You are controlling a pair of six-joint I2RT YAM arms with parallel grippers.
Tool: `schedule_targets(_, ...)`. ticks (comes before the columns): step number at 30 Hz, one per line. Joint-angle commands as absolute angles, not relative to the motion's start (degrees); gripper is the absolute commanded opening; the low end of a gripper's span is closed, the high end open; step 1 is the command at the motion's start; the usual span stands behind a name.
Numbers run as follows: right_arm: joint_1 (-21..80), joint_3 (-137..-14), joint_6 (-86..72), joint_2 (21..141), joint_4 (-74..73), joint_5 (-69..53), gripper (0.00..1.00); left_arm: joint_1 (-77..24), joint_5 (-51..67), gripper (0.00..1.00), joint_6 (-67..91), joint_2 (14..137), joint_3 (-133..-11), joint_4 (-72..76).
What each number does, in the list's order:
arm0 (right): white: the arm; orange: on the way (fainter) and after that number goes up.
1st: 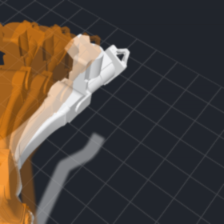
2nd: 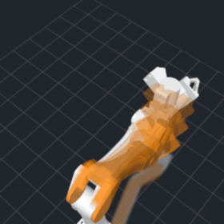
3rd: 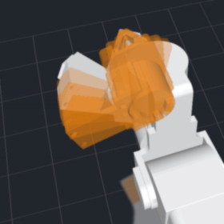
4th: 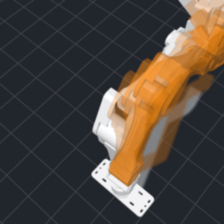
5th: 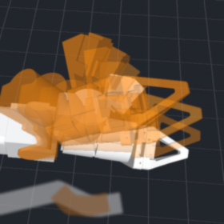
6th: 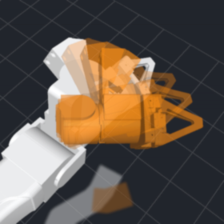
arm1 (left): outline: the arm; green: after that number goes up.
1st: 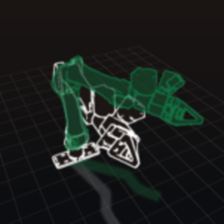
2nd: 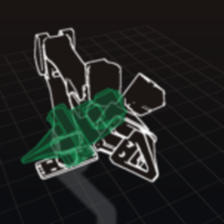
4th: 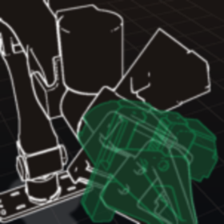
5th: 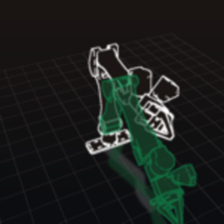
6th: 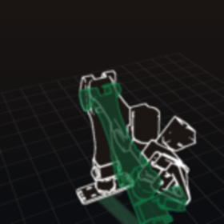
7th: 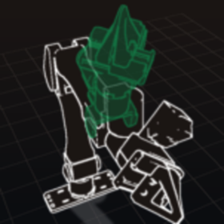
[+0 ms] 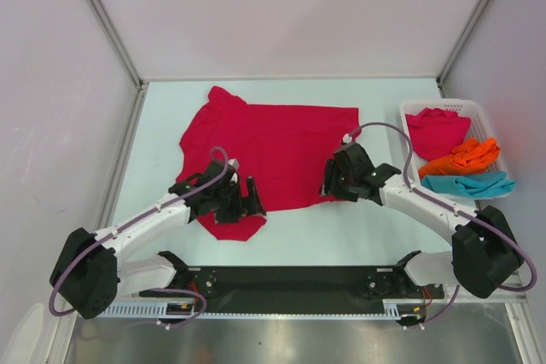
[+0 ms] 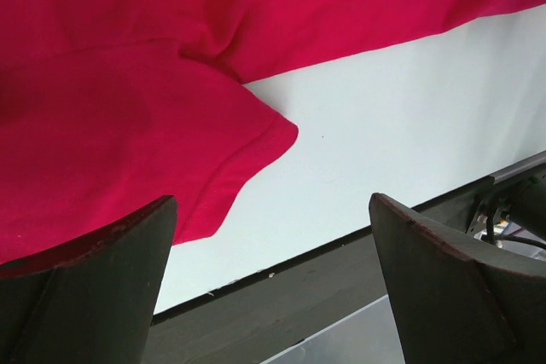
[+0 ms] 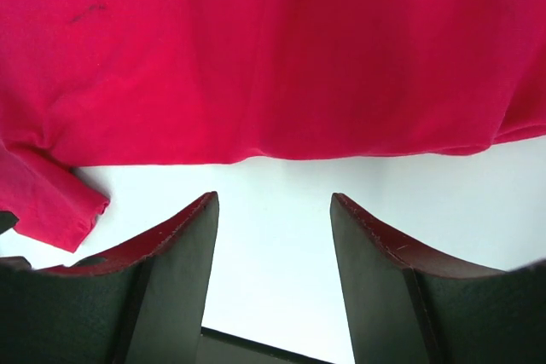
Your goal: Fold and stack the t-shirts
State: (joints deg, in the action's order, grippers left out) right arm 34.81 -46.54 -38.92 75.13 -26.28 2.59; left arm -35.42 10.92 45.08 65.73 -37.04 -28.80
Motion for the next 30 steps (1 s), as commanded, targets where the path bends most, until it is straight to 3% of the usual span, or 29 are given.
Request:
schedule_targets(1,36.1,-46.6,-40.6,73.0,-27.6,5.7,0.60,-36.0,11.7,1.00,46.9,63.0,-36.0,-25.0)
schedule_targets(17,39.2,-45.2,-43.8,76.2,-29.2,9.7,0.60,-36.1,14.9,1.00,46.8,61.0,-35.0,-21.6)
schedule_targets(30,39.7,-52.5,-42.2,88.1,-36.3,17.8,0.59,-35.9,16.6,1.00,46.0,58.2,-34.4,-18.6)
